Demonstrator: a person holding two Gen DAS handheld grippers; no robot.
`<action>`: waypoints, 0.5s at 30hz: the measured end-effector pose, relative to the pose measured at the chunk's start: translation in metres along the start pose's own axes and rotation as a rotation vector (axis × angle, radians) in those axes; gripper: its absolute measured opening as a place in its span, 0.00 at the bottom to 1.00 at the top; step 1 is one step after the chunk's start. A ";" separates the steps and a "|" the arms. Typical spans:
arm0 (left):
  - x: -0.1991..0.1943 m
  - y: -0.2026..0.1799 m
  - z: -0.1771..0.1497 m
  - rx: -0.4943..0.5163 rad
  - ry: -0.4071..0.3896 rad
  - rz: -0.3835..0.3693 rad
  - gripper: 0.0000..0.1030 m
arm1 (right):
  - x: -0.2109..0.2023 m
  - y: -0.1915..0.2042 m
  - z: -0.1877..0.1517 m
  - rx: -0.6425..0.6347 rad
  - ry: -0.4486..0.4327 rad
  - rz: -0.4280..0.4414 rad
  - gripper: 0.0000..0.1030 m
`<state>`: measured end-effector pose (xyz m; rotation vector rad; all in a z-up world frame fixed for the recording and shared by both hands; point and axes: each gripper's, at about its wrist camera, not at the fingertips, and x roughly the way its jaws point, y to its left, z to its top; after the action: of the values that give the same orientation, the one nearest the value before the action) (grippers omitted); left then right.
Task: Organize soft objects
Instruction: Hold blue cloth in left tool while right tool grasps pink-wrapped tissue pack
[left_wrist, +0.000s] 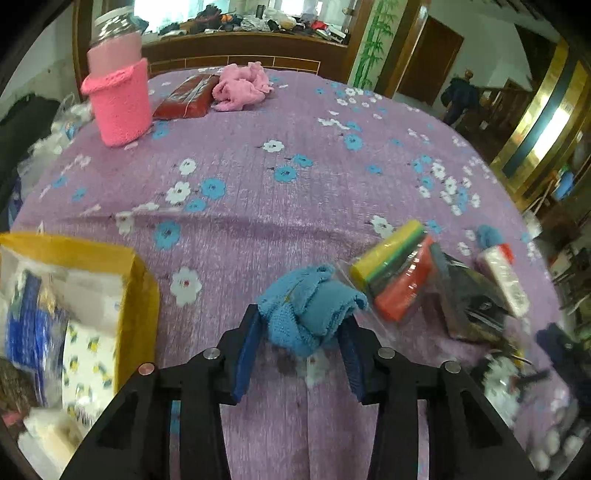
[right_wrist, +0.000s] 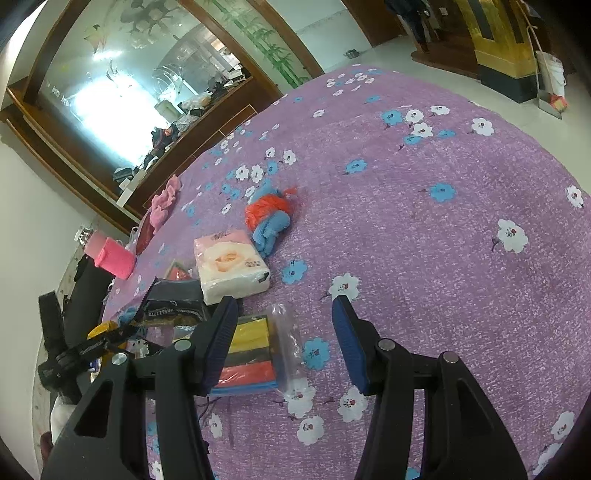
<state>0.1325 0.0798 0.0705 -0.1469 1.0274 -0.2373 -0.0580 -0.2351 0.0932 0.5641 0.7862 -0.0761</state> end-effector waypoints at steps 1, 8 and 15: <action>-0.008 0.004 -0.004 -0.014 -0.001 -0.032 0.37 | 0.000 -0.001 0.000 0.004 -0.001 0.006 0.50; -0.079 0.012 -0.038 -0.016 -0.069 -0.216 0.37 | -0.012 0.016 0.004 -0.002 0.060 0.062 0.50; -0.101 0.021 -0.074 -0.044 -0.085 -0.334 0.38 | 0.017 0.064 0.030 -0.169 0.168 -0.007 0.50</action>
<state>0.0212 0.1261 0.1116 -0.3664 0.9205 -0.5079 -0.0096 -0.1932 0.1279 0.4111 0.9484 0.0317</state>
